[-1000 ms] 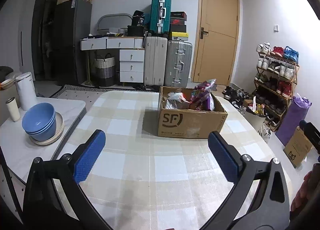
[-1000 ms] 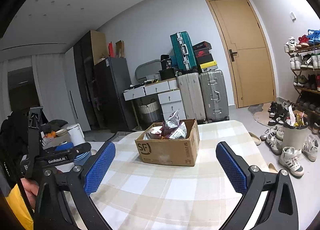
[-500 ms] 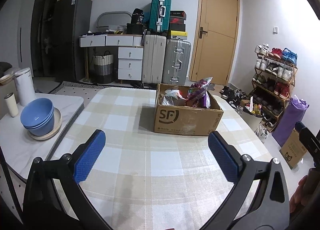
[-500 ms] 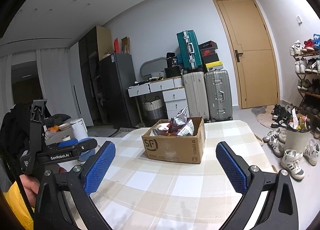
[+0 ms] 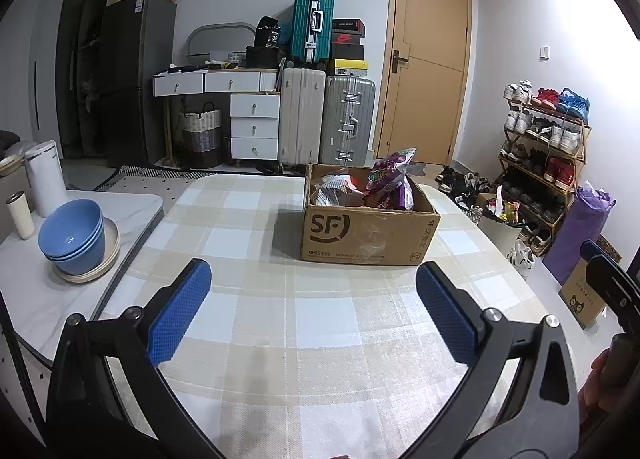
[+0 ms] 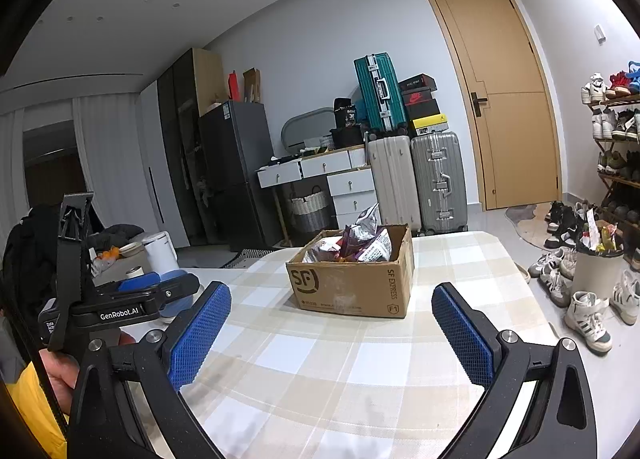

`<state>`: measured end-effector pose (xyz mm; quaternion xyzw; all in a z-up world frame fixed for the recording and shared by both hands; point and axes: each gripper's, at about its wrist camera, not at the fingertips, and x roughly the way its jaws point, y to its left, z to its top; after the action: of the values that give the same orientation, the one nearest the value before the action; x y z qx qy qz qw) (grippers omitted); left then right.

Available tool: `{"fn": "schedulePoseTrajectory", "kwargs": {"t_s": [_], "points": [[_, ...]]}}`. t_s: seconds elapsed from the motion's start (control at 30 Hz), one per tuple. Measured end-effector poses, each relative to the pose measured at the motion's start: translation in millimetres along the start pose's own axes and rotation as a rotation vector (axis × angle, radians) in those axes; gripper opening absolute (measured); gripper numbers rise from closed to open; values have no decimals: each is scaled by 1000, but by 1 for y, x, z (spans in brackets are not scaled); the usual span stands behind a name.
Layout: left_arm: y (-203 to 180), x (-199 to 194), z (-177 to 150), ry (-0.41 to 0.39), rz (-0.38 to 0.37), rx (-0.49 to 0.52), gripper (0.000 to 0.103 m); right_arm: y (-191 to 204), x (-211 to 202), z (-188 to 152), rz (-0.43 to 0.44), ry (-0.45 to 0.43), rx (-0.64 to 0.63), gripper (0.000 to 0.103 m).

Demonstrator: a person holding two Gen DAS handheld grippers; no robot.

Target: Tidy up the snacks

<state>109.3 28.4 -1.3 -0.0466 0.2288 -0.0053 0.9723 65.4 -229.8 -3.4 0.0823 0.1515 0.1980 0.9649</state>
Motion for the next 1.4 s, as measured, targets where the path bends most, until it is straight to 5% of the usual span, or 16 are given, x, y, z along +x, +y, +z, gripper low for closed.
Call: {"fn": "schedulePoseTrajectory", "kwargs": {"t_s": [1.4], "points": [[-3,31,-18,79,-7,9,102,-13,10,-17,8,60,43,102]]}}
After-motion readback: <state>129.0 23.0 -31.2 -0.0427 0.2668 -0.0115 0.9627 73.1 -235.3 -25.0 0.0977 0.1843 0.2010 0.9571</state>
